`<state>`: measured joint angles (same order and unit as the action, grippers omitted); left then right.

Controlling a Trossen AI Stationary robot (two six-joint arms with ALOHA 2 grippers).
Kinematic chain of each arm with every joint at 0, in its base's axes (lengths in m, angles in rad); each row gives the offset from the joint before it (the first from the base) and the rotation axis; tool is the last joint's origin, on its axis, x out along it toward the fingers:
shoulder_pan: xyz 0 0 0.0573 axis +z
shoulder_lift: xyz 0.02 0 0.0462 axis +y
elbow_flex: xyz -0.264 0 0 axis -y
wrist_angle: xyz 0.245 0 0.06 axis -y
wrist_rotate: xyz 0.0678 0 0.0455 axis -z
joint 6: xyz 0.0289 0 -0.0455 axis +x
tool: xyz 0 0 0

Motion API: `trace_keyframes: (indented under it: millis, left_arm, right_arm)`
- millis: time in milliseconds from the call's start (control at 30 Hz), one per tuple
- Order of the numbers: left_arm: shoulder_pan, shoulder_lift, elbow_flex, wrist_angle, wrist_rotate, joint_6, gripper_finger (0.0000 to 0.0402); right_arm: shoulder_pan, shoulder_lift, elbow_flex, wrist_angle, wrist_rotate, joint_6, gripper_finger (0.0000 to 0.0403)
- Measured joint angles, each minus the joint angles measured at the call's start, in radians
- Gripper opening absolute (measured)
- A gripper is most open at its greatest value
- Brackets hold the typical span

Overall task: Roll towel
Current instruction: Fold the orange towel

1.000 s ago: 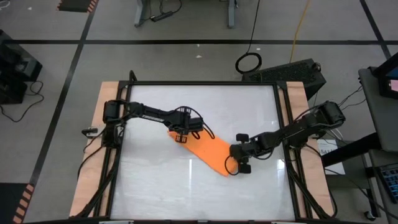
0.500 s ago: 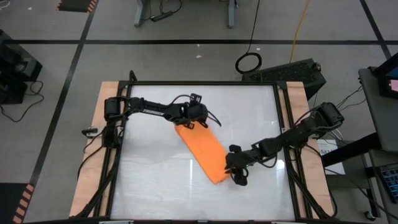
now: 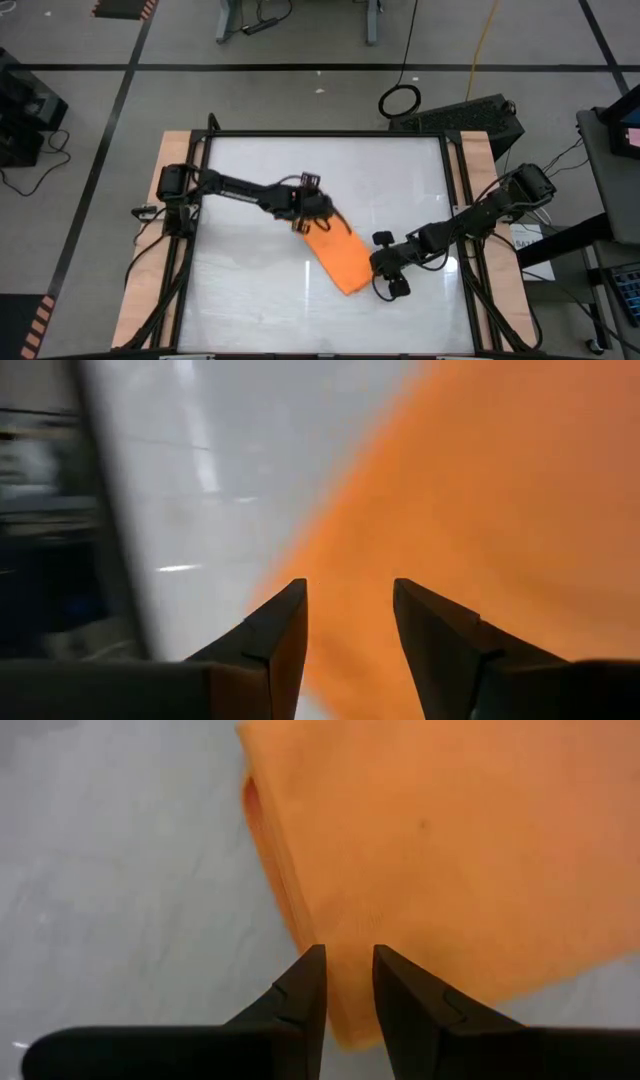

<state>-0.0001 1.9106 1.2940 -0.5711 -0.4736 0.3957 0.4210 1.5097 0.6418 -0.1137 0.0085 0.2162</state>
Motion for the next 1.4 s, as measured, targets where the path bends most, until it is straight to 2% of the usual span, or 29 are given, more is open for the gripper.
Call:
trace_keyframes:
  millis: [200,433,600,733,933,1067,1233,1400]
  left_arm:
    - [-0.091,0.000,-0.007,-0.030,0.207,-0.189,0.0157]
    - [-0.089,0.035,-0.007,-0.028,0.238,-0.276,0.0157]
    - [-0.052,0.090,-0.004,0.000,0.233,-0.200,0.0157]
    - [-0.025,0.109,-0.002,0.033,0.174,-0.116,0.0157]
    - [0.008,0.116,-0.006,0.138,0.118,0.096,0.0157]
    - [0.018,0.117,-0.007,0.187,0.118,0.224,0.0157]
    - [0.016,0.119,0.005,0.173,0.093,0.277,0.0157]
    - [-0.020,0.120,0.077,-0.021,0.003,0.256,0.0157]
  right_arm:
    - [0.000,0.000,0.000,0.004,-0.002,-0.071,0.0077]
    - [-0.002,0.013,0.000,0.012,0.017,-0.097,0.0077]
    - [0.000,0.081,0.000,0.080,0.012,-0.062,0.0077]
    - [0.007,0.158,0.005,0.203,-0.001,-0.018,0.0077]
    - [0.015,0.279,0.007,0.477,-0.005,0.023,0.0077]
    - [0.010,0.341,0.043,0.563,-0.002,0.033,0.0077]
    - [0.004,0.370,0.106,0.553,0.034,0.008,0.0077]
    - [0.004,0.286,0.169,0.311,0.047,-0.054,0.0077]
